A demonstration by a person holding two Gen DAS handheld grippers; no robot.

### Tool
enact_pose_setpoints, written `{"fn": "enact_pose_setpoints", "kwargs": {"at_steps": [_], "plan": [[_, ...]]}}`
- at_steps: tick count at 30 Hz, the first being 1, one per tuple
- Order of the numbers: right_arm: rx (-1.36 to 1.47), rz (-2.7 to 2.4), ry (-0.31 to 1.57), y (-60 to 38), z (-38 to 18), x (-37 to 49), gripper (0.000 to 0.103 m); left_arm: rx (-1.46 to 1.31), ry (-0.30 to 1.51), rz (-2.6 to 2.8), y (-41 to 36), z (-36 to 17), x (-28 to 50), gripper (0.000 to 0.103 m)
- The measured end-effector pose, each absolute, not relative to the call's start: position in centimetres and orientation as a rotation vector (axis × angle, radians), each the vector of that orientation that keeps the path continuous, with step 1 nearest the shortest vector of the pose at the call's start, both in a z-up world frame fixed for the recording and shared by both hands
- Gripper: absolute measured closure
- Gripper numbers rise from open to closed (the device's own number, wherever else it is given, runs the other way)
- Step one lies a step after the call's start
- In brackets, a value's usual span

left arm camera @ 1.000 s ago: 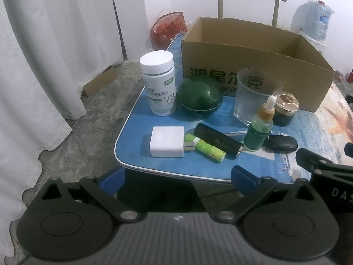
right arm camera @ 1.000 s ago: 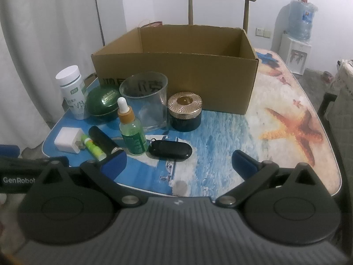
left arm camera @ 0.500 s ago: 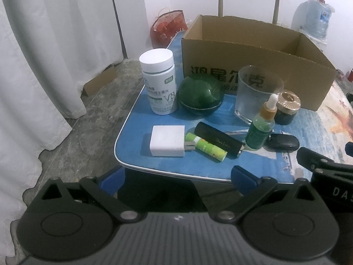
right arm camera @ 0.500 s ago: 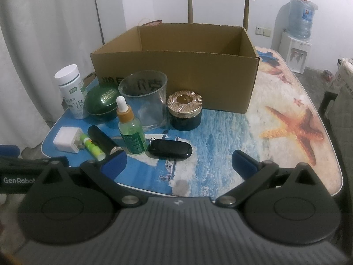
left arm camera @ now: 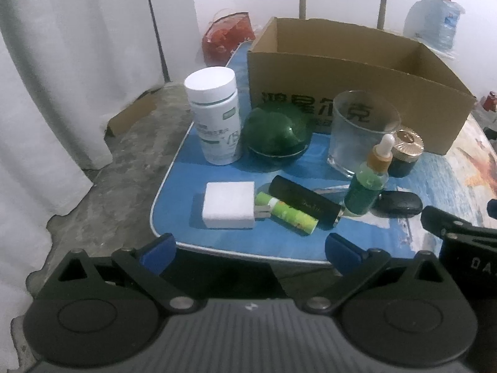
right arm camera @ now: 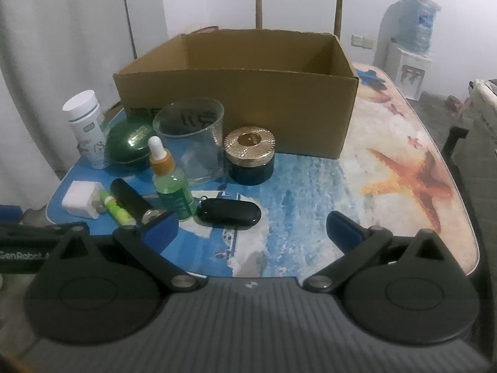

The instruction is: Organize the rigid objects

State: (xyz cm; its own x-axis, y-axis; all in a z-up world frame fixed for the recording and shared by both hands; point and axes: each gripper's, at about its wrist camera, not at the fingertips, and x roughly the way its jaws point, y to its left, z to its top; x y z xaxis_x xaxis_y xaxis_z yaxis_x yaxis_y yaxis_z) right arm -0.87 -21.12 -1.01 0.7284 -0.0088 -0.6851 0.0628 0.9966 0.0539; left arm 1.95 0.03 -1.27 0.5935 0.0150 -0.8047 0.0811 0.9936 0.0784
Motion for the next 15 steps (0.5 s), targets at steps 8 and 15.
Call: {"fn": "enact_pose_setpoints", "kwargs": {"at_steps": [8, 15], "plan": [[0.078, -0.043, 0.760, -22.3, -1.6, 0.2, 0.001, 0.069, 0.918, -0.156, -0.4, -1.8, 2.8, 0.000], [0.129, 0.046, 0.699, -25.1, -1.6, 0.5, 0.001, -0.049, 0.866, -0.337, -0.7, -2.3, 2.8, 0.001]]}}
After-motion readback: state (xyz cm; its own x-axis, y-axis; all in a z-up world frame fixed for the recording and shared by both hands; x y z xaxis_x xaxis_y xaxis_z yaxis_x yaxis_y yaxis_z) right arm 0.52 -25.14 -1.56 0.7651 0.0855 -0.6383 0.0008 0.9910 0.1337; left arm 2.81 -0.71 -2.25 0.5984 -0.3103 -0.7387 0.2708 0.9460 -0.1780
